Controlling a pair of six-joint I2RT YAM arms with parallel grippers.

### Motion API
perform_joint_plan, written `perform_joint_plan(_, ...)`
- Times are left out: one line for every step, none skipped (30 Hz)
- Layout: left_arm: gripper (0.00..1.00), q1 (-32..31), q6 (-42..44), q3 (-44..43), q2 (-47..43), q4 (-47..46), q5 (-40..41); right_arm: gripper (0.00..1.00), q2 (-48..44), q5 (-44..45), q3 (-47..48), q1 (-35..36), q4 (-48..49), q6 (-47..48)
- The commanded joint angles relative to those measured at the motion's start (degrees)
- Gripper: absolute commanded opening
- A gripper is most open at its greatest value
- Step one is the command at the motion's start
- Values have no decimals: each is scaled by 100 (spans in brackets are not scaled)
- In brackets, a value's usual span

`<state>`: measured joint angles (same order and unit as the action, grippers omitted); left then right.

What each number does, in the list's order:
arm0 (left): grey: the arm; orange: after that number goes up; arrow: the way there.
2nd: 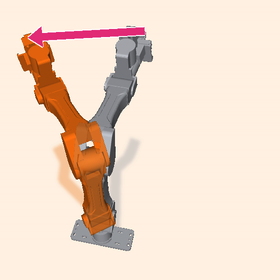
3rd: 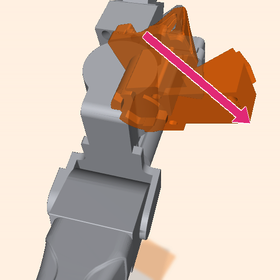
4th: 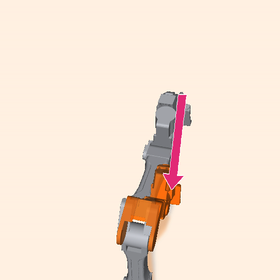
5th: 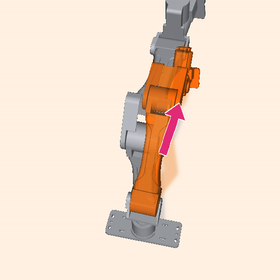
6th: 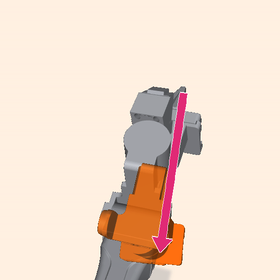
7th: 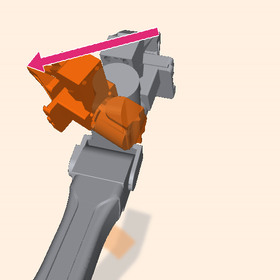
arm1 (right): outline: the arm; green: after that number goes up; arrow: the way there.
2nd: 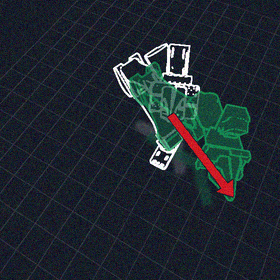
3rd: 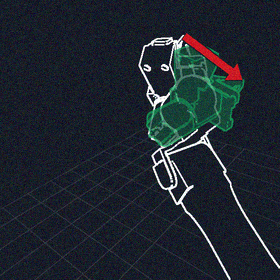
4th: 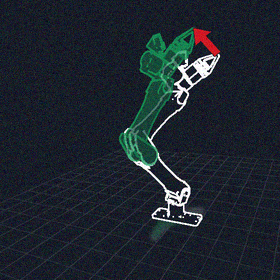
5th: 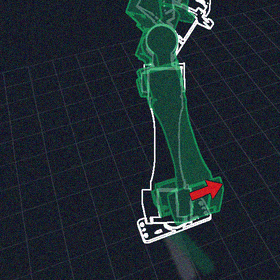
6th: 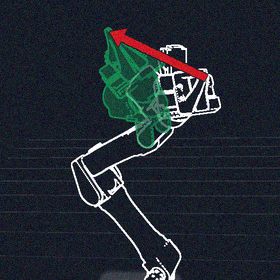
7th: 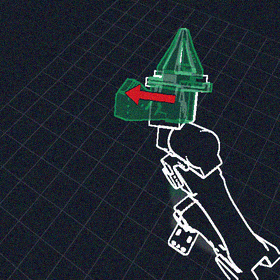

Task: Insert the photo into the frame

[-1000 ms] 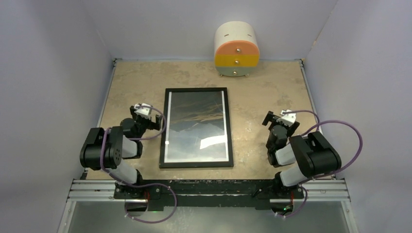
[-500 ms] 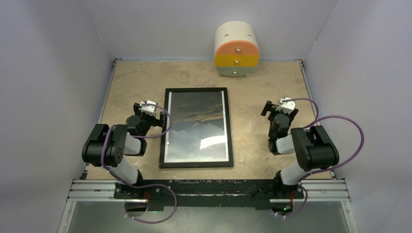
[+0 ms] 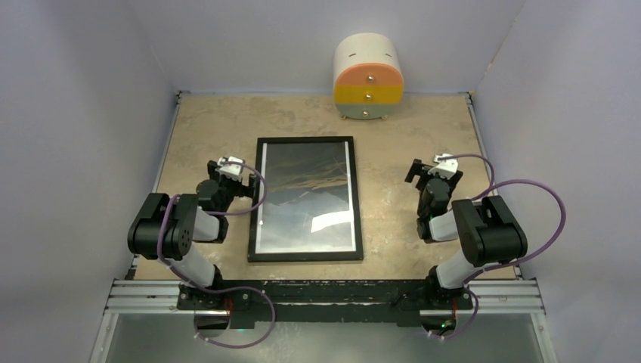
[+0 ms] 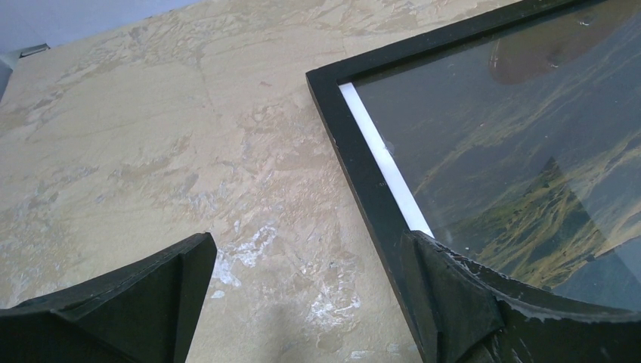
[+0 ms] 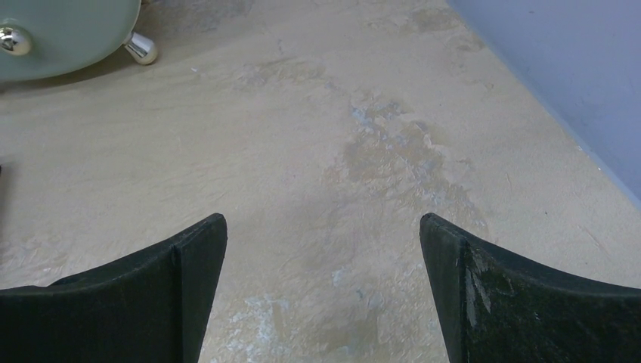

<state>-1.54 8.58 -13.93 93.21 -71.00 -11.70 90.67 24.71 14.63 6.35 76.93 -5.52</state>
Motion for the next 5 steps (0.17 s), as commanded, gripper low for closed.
perform_joint_plan(99,8,29,-144,28,-117,19,99,-25,123,-31,-2,289,26)
perform_joint_plan(99,6,30,-145,22,-123,19,99,-31,122,-31,-2,288,29)
perform_joint_plan(99,10,25,-132,10,-131,19,99,-31,122,-31,-2,292,31)
perform_joint_plan(100,13,20,-117,-2,-158,19,99,-27,124,-31,-2,295,21)
perform_joint_plan(100,13,3,-80,-18,-223,33,99,-31,122,-31,-2,290,20)
